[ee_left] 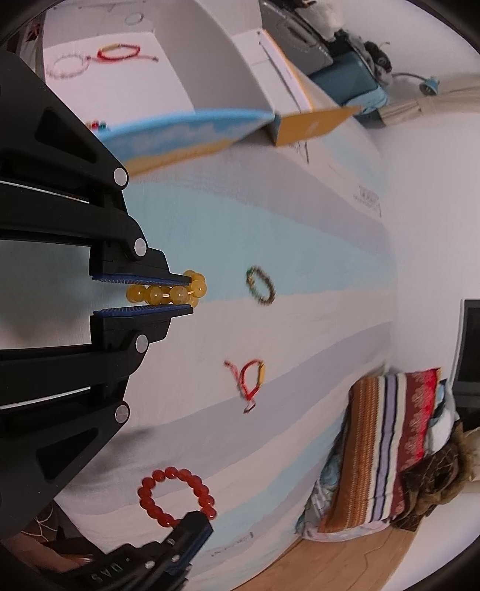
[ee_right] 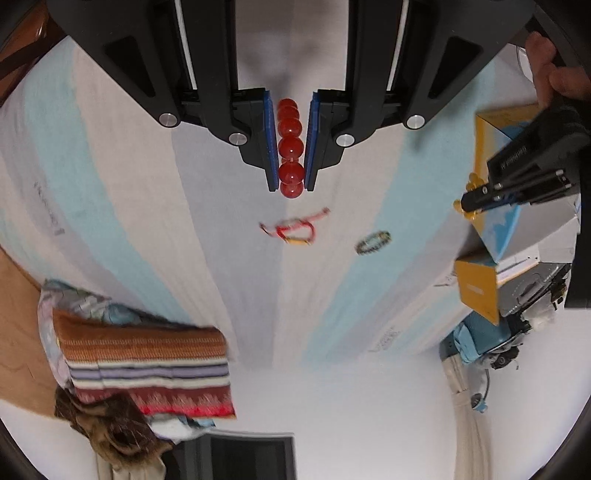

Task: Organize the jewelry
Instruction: 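Carry the amber beads and red bead bracelet with both tools into the white box, then open both tools to drop the amber beads and red bracelet in the box, then move both open tools back over the last two bracelets on the bed, then grasp the wooden-green bead bracelet with the left tool while the right tool grasps the red string bracelet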

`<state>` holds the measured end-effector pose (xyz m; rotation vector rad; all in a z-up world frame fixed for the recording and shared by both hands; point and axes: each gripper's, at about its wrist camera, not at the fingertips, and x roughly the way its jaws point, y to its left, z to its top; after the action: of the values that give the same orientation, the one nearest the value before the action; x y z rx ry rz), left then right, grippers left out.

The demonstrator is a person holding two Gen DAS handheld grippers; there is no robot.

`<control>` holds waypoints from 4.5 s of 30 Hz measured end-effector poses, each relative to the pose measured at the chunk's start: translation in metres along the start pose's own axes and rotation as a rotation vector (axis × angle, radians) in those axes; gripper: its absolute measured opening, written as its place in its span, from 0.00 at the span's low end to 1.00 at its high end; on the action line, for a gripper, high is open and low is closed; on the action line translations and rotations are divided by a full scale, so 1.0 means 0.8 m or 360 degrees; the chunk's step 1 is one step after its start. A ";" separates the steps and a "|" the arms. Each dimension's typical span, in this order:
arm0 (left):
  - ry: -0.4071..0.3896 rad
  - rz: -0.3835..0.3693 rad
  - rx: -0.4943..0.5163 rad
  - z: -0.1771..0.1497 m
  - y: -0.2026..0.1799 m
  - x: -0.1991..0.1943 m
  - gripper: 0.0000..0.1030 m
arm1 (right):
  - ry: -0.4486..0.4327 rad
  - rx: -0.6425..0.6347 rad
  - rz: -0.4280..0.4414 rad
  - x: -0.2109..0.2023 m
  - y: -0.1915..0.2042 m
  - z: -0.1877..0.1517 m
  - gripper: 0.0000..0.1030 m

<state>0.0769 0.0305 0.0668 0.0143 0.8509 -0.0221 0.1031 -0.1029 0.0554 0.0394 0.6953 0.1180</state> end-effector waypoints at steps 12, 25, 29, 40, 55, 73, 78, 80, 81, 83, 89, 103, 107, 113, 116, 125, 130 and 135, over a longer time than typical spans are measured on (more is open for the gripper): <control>-0.0109 0.0153 -0.0138 0.018 0.116 -0.067 0.09 | -0.0090 -0.0138 0.0136 -0.023 0.132 0.059 0.12; -0.0100 0.0325 -0.0350 -0.023 0.263 -0.102 0.09 | -0.0131 -0.0350 0.0419 -0.029 0.303 0.062 0.12; -0.0063 0.0354 -0.0413 -0.047 0.300 -0.095 0.09 | -0.0090 -0.0415 0.0480 -0.019 0.346 0.046 0.12; 0.0058 0.0411 -0.0543 -0.103 0.371 -0.068 0.09 | 0.0101 -0.0509 0.0551 0.034 0.420 0.002 0.12; 0.0117 0.0397 -0.0567 -0.120 0.383 -0.045 0.09 | 0.0211 -0.0547 0.0491 0.063 0.438 -0.025 0.13; -0.0019 0.0447 -0.0558 -0.103 0.355 -0.078 0.67 | 0.0031 -0.0482 0.0391 0.023 0.385 -0.001 0.71; -0.0053 0.0426 -0.0518 -0.086 0.329 -0.082 0.77 | -0.0020 -0.0430 0.0353 0.010 0.343 0.013 0.80; -0.0077 0.0418 -0.0501 -0.077 0.315 -0.084 0.81 | -0.0032 -0.0408 0.0332 0.008 0.325 0.019 0.82; -0.0088 0.0412 -0.0491 -0.072 0.307 -0.084 0.84 | -0.0039 -0.0391 0.0314 0.006 0.311 0.023 0.83; -0.0116 0.0395 -0.0460 -0.060 0.286 -0.084 0.88 | -0.0050 -0.0372 0.0294 0.005 0.292 0.029 0.86; -0.0181 0.0373 -0.0375 -0.028 0.229 -0.074 0.94 | -0.0081 -0.0290 0.0187 0.004 0.219 0.048 0.93; -0.0113 0.0229 -0.0227 0.041 0.091 0.023 0.94 | -0.0071 -0.0076 -0.0017 0.065 0.047 0.081 0.93; -0.0075 0.0204 -0.0218 0.056 0.067 0.064 0.94 | -0.0020 -0.0034 -0.0037 0.104 0.017 0.082 0.93; -0.0031 0.0190 -0.0237 0.080 0.045 0.129 0.94 | 0.0060 -0.0010 -0.0055 0.175 -0.013 0.080 0.93; -0.0011 0.0179 -0.0227 0.093 0.036 0.163 0.94 | 0.0103 -0.0011 -0.0064 0.206 -0.022 0.078 0.93; 0.0112 0.0163 -0.0174 0.121 0.020 0.265 0.94 | 0.0278 -0.0147 -0.0095 0.297 -0.025 0.058 0.93; 0.0142 0.0154 -0.0174 0.122 0.023 0.292 0.94 | 0.0284 -0.0195 -0.0106 0.319 -0.015 0.051 0.93; 0.0144 0.0149 -0.0158 0.118 0.023 0.312 0.94 | 0.0316 -0.0199 -0.0110 0.334 -0.012 0.042 0.87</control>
<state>0.3129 0.0432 -0.0582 -0.0382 0.9402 0.1096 0.3292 -0.0802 -0.0896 -0.1179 0.8852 0.0995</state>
